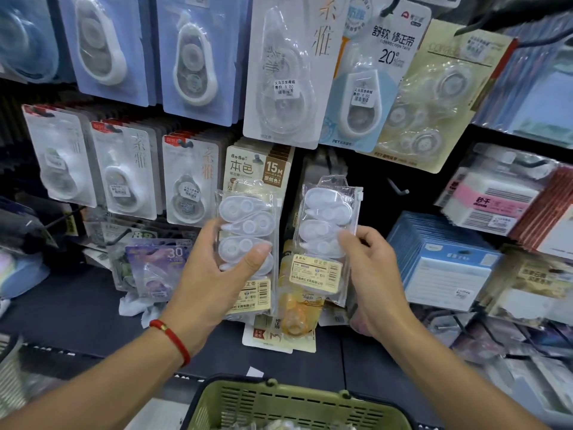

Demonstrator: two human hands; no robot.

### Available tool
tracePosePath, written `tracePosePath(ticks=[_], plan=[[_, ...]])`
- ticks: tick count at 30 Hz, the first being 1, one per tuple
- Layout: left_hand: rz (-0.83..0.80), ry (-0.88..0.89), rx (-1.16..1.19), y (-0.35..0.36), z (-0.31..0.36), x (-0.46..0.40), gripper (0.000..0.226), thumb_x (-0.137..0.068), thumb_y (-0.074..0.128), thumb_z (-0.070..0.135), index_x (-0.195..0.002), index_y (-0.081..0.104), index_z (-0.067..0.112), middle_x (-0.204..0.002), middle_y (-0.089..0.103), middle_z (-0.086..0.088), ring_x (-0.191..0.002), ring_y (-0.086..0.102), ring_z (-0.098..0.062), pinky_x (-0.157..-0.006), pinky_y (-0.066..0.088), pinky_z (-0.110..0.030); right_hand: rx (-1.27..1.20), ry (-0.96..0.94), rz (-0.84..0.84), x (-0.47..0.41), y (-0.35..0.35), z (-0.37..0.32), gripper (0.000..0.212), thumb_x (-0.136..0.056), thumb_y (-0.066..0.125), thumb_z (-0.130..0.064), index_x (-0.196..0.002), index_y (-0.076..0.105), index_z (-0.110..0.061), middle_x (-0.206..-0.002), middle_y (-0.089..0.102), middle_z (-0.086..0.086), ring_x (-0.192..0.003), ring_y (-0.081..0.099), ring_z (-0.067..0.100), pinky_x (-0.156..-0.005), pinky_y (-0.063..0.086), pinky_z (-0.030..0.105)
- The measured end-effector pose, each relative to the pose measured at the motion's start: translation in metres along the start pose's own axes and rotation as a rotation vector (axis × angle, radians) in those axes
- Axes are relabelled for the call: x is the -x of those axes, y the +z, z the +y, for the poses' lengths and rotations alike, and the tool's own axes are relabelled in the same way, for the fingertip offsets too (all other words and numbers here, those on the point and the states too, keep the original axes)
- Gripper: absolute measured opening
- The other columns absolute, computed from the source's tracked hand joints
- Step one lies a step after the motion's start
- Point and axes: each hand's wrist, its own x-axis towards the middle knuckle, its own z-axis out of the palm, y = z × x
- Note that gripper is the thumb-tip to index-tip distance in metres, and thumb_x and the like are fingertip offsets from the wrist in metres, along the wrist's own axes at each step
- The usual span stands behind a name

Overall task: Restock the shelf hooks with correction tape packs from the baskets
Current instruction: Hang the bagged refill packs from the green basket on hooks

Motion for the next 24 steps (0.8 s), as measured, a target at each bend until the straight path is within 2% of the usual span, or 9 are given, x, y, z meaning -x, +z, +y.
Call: tracePosePath(ticks=[3,8,11,14,16,18,19,21,24], plan=[[0.005,-0.012,-0.009,-0.002,-0.004,-0.001,0.049,-0.079,0.087,0.039,-0.111,0.061,0.065,-0.121,0.075,0.020,-0.111,0.072,-0.002,-0.088,0.058,-0.018,0.116,0.025,0.038,-0.001,0.004,0.018,0.009,-0.104,0.063,-0.030,-0.108,0.066,-0.022,-0.088,0.078,0.003,-0.086,0.075,0.024,-0.081,0.060,0.049],[-0.012,-0.059,-0.054,-0.003,-0.012,-0.001,0.054,-0.074,0.077,0.018,-0.120,0.059,0.039,-0.114,0.076,0.014,-0.107,0.074,-0.008,-0.085,0.057,-0.019,0.271,-0.002,0.094,-0.055,0.010,0.035,0.022,-0.105,0.056,-0.043,-0.097,0.063,-0.025,-0.081,0.066,0.001,-0.071,0.057,0.009,-0.065,0.046,0.036],[-0.006,-0.098,-0.055,0.000,-0.011,-0.002,0.058,-0.070,0.074,0.018,-0.124,0.058,0.033,-0.111,0.076,0.017,-0.106,0.074,-0.007,-0.086,0.056,-0.021,0.290,0.120,0.127,-0.098,0.020,0.041,0.032,-0.106,0.056,-0.046,-0.100,0.065,-0.016,-0.095,0.072,0.014,-0.086,0.065,0.023,-0.075,0.052,0.043],[-0.003,-0.115,-0.059,0.004,-0.008,-0.003,0.057,-0.070,0.073,0.021,-0.123,0.058,0.035,-0.110,0.075,0.021,-0.104,0.073,-0.003,-0.087,0.053,-0.022,0.340,0.271,0.129,-0.113,0.023,0.048,0.055,-0.101,0.053,-0.064,-0.084,0.063,-0.013,-0.092,0.071,0.008,-0.092,0.072,0.031,-0.088,0.056,0.045],[-0.008,-0.121,-0.057,0.006,-0.006,-0.003,0.054,-0.071,0.071,0.019,-0.121,0.058,0.036,-0.109,0.074,0.022,-0.103,0.072,-0.001,-0.087,0.052,-0.022,0.426,0.322,0.138,-0.105,0.022,0.054,0.063,-0.100,0.050,-0.070,-0.093,0.066,-0.009,-0.095,0.067,0.008,-0.093,0.068,0.031,-0.084,0.052,0.041],[-0.016,-0.131,-0.049,0.006,-0.006,-0.002,0.054,-0.072,0.069,0.017,-0.122,0.058,0.035,-0.110,0.075,0.020,-0.105,0.072,-0.003,-0.092,0.053,-0.027,0.499,0.261,0.144,-0.085,0.020,0.053,0.053,-0.103,0.053,-0.060,-0.120,0.063,-0.011,-0.113,0.065,0.001,-0.104,0.064,0.024,-0.085,0.048,0.037],[-0.020,-0.138,-0.045,0.006,-0.005,-0.002,0.056,-0.072,0.069,0.017,-0.123,0.059,0.034,-0.111,0.075,0.018,-0.106,0.072,-0.005,-0.096,0.053,-0.030,0.473,0.201,0.110,-0.071,0.019,0.048,0.043,-0.104,0.054,-0.054,-0.123,0.062,-0.016,-0.118,0.067,-0.002,-0.107,0.065,0.020,-0.087,0.051,0.037],[-0.032,-0.150,-0.044,0.006,-0.005,-0.001,0.057,-0.072,0.070,0.017,-0.125,0.060,0.037,-0.115,0.076,0.013,-0.109,0.072,-0.008,-0.100,0.054,-0.034,0.268,0.101,-0.029,-0.042,0.018,0.032,0.028,-0.104,0.057,-0.046,-0.115,0.068,-0.023,-0.110,0.074,-0.004,-0.101,0.071,0.016,-0.084,0.061,0.036],[-0.079,-0.147,-0.052,0.009,-0.003,0.001,0.054,-0.072,0.071,0.016,-0.113,0.065,0.051,-0.117,0.077,0.011,-0.110,0.072,-0.009,-0.095,0.055,-0.030,0.062,-0.017,-0.216,-0.009,0.016,0.007,0.028,-0.101,0.060,-0.043,-0.109,0.074,-0.021,-0.102,0.078,-0.003,-0.087,0.074,0.016,-0.073,0.064,0.032]])
